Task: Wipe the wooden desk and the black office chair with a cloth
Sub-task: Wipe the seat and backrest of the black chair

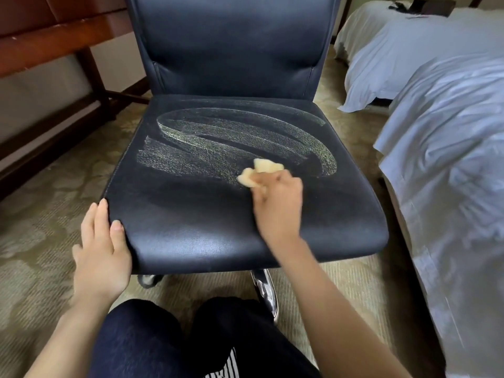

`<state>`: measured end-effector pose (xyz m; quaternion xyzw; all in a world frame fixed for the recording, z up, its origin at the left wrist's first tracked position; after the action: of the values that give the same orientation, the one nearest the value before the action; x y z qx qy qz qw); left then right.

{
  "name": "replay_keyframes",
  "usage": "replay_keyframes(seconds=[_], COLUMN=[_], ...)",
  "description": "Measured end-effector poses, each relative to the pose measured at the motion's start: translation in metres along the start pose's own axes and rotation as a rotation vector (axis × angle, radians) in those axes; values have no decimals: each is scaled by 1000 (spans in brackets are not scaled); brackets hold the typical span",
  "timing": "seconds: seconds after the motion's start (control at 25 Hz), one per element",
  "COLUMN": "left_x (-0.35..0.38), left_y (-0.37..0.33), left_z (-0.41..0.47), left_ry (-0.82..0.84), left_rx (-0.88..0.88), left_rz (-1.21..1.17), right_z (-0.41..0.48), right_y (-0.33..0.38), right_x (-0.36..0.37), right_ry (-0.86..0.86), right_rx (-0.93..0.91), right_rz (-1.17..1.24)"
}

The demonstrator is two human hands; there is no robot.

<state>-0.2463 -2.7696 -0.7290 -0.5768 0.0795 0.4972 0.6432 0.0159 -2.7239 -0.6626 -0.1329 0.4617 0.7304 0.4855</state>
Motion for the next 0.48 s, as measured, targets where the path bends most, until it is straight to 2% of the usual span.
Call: replay_keyframes(seconds=[0.16, 0.32, 0.4, 0.48], left_x=[-2, -4, -4, -4], left_y=[-3, -6, -6, -5], left_z=[1, -1, -1, 0], left_ry=[19, 33, 44, 50], left_rx=[-31, -38, -46, -53], left_rz=[-7, -9, 1, 7], right_z=[-29, -59, -73, -79], right_y=[59, 76, 60, 38], right_x=[37, 34, 22, 10], right_ry=[180, 273, 229, 130], right_rx=[-169, -316, -404, -413], right_rz=[112, 209, 250, 243])
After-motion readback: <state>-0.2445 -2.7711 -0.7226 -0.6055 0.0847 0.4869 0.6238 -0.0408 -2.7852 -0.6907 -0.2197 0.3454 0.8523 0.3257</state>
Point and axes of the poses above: each hand's wrist, its own z-axis towards the middle knuckle, its own x-axis out of the palm, y = z × x, the point moved 1 cm from there along z, towards the middle knuckle, and after that the axes turned 7 degrees about -y, right-handed, at the moved point
